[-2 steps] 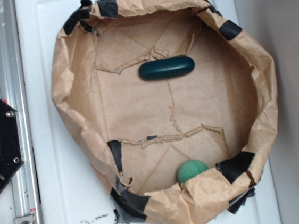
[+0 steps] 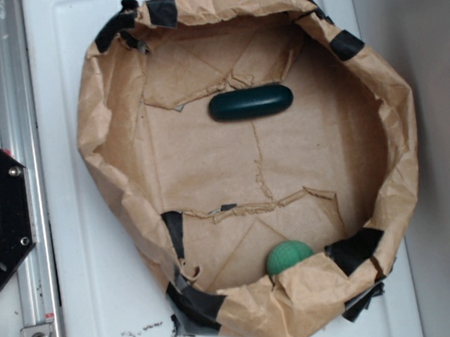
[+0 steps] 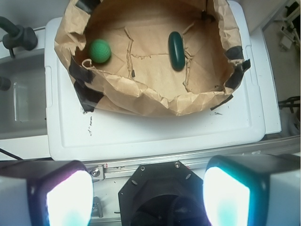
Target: Grab the plastic pickle.
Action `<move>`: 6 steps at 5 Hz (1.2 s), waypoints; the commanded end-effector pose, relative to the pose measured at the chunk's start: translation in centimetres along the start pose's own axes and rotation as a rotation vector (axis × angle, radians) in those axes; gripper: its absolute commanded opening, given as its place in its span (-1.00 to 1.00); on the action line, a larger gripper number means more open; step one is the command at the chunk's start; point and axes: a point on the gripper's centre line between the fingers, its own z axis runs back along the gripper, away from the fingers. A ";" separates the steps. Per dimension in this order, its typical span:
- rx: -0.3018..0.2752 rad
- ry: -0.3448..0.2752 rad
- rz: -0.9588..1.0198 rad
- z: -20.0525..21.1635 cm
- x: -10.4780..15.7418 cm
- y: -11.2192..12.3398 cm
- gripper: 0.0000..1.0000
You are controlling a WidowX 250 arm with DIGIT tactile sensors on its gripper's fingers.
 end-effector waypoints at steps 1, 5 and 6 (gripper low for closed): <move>-0.042 -0.120 0.008 -6.5 9.0 2.6 1.00; -0.050 -0.012 -0.232 -18.9 13.5 4.7 1.00; -0.023 0.011 -0.214 -20.0 13.7 6.2 1.00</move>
